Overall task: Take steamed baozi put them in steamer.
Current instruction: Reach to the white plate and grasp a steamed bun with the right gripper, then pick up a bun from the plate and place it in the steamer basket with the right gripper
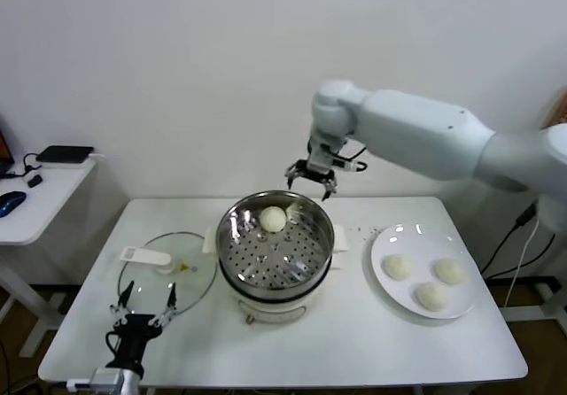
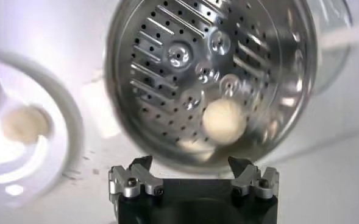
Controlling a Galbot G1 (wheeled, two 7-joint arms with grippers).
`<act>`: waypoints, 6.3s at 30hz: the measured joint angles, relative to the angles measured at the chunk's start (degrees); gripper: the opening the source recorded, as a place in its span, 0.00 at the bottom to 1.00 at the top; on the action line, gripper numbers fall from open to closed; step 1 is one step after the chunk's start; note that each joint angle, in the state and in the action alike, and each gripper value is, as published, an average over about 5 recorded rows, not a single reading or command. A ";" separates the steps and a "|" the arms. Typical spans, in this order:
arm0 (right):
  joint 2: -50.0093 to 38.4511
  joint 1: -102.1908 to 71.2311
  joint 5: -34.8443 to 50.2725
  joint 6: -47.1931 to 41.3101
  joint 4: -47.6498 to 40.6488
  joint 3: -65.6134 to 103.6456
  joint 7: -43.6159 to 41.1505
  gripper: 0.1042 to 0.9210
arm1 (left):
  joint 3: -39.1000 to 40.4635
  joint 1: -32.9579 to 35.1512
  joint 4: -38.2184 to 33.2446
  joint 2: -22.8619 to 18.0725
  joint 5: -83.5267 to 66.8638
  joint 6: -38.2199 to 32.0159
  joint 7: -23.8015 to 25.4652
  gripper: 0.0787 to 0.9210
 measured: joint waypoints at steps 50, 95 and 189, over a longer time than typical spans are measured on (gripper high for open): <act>-16.74 -30.26 -0.44 -22.75 -8.21 13.35 3.89 0.88 | 0.26 1.41 -0.38 -0.24 0.51 -1.69 1.06 0.88; -13.18 -35.08 -3.74 -19.61 -14.40 19.23 2.85 0.74 | 0.39 1.22 0.65 -0.71 1.37 -1.81 0.92 0.88; 21.96 -12.55 35.80 -31.23 -11.04 -3.53 6.82 0.78 | 0.80 0.73 -1.60 -0.92 3.26 -1.54 0.76 0.88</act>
